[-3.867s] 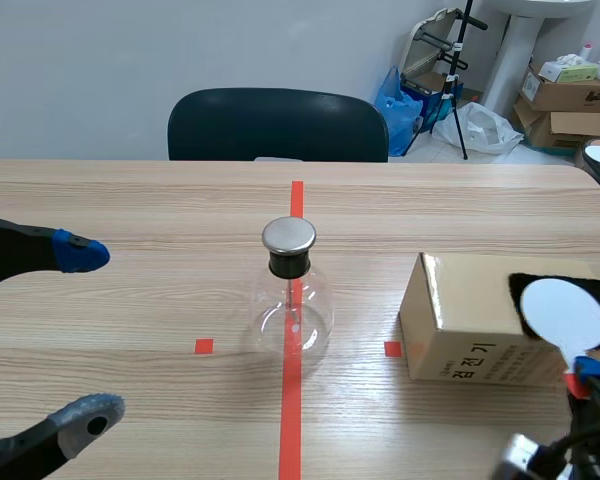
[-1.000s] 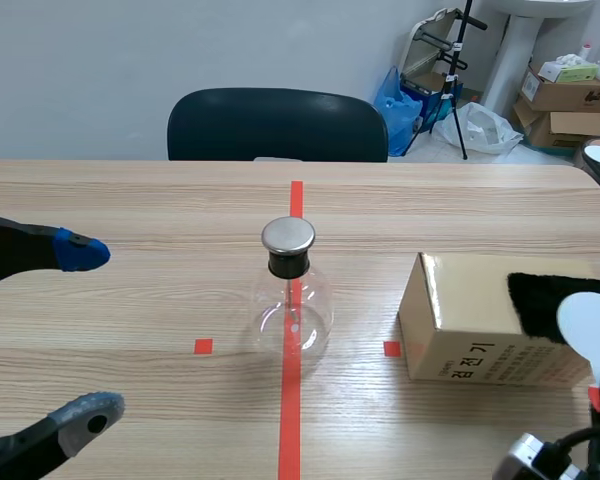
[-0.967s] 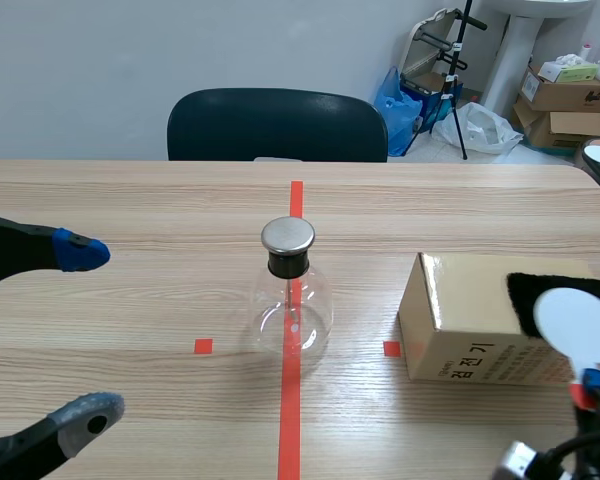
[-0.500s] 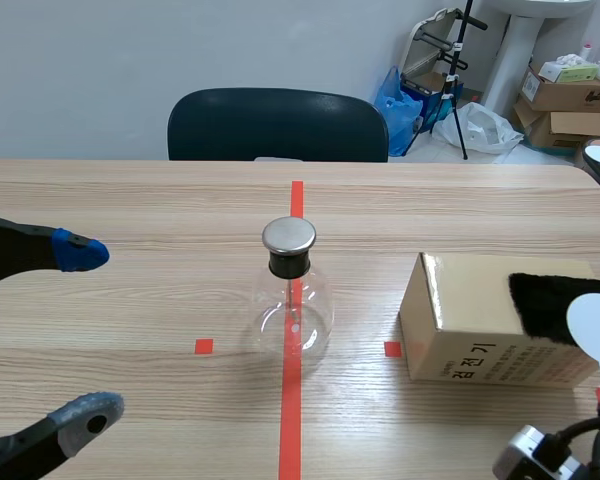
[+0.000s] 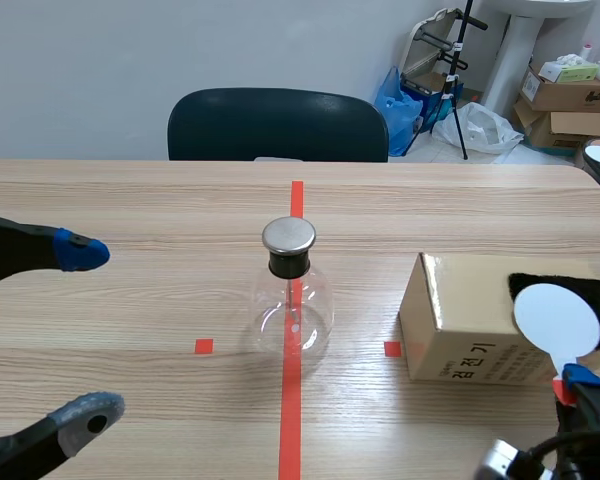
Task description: Do the electroscope experiment
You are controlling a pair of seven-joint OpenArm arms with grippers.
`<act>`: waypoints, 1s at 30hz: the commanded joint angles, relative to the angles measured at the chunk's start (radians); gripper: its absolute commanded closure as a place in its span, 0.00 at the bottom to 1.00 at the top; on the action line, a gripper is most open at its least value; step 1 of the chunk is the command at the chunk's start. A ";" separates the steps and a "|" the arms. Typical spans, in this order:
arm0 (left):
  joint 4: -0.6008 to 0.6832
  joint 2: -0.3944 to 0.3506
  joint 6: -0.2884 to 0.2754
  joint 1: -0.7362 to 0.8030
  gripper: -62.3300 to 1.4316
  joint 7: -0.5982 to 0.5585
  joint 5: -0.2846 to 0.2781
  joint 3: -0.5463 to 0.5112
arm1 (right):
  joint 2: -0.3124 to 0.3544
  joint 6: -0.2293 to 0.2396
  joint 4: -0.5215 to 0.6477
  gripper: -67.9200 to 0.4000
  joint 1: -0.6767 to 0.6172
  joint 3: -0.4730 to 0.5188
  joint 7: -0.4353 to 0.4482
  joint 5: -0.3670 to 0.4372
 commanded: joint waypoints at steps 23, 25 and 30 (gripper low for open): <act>0.011 0.005 -0.001 -0.003 0.00 -0.014 -0.014 -0.005 | 0.015 -0.050 0.037 0.98 0.001 0.008 0.048 -0.019; 0.011 0.005 -0.001 -0.003 0.00 -0.014 -0.014 -0.005 | 0.015 -0.050 0.065 0.98 0.001 -0.001 0.034 -0.022; 0.011 0.005 -0.001 -0.003 0.00 -0.014 -0.014 -0.005 | 0.029 -0.050 0.174 0.98 0.000 -0.063 -0.066 -0.051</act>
